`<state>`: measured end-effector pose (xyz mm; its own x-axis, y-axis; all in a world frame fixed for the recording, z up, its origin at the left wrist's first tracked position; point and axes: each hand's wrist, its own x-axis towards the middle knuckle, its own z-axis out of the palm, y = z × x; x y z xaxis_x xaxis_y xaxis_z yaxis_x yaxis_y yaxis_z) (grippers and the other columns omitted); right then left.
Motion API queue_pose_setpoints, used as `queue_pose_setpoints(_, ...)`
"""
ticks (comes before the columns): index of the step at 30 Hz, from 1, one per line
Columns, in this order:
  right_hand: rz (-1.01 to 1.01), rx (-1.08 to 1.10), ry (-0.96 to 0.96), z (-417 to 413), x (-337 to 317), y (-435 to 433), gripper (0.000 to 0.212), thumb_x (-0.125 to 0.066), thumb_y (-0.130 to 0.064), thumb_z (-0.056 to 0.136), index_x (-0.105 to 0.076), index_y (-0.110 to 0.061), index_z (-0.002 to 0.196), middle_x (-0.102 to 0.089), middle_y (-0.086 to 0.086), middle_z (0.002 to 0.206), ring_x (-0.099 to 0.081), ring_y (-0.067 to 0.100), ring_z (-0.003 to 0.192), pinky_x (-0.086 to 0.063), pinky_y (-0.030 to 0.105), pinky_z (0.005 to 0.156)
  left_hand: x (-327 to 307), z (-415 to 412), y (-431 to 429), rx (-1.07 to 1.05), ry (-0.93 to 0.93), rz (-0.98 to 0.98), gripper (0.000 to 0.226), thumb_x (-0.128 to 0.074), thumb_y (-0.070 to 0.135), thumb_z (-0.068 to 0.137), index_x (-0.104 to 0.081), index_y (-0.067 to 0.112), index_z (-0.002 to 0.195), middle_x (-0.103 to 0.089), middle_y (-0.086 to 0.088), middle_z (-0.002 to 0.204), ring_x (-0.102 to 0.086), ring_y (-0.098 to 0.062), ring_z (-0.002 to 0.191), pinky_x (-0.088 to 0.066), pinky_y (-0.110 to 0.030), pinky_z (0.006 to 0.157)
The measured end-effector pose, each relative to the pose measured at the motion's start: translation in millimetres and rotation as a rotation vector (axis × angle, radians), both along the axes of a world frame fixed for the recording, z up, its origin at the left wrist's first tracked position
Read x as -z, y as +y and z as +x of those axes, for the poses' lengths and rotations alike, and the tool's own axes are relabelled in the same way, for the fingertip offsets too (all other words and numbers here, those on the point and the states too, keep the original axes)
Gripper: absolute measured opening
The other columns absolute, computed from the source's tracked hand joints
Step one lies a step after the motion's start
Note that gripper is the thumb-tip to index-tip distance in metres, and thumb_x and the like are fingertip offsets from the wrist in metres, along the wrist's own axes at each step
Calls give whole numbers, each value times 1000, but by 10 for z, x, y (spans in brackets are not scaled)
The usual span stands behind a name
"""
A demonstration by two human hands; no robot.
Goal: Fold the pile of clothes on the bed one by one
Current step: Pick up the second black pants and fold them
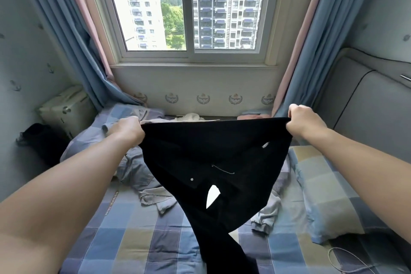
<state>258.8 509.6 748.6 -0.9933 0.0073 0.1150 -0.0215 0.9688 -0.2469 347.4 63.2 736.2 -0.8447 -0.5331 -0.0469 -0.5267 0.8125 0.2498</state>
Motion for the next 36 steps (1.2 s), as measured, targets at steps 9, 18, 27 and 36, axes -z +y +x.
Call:
queue_pose_setpoints(9,-886,160,-369,-42,104,-256,43,-29,-3,97,-64,-14,118,-62,20,76,-67,31,55,-58,36,61,93,223,38,-271,229,1206,17,-39,8,104,-55,8,109,-62,-14,93,-62,-25,80,-50,-31,72)
queue_pose_setpoints(18,-804,-231,-235,-167,-348,-239,43,-67,-14,81,-56,-15,123,-74,6,114,-67,23,111,-49,55,104,-465,6,-106,1,571,1249,45,-36,9,91,-59,17,129,-71,3,122,-61,-14,115,-41,-38,100)
queue_pose_setpoints(27,-565,-231,420,-461,-1778,-476,14,-58,-30,98,-62,-18,94,-73,1,80,-65,24,87,-47,37,76,-1773,-245,-77,65,1020,383,32,-68,46,90,-67,15,96,-69,2,90,-64,-17,82,-47,-28,70)
queue_pose_setpoints(36,-782,-200,417,-482,-2867,-578,40,-74,-45,86,-66,-8,97,-71,9,95,-69,28,87,-61,47,80,-2619,-478,-180,-49,1020,473,30,-53,34,97,-61,7,107,-64,-8,92,-61,-25,81,-51,-38,71)
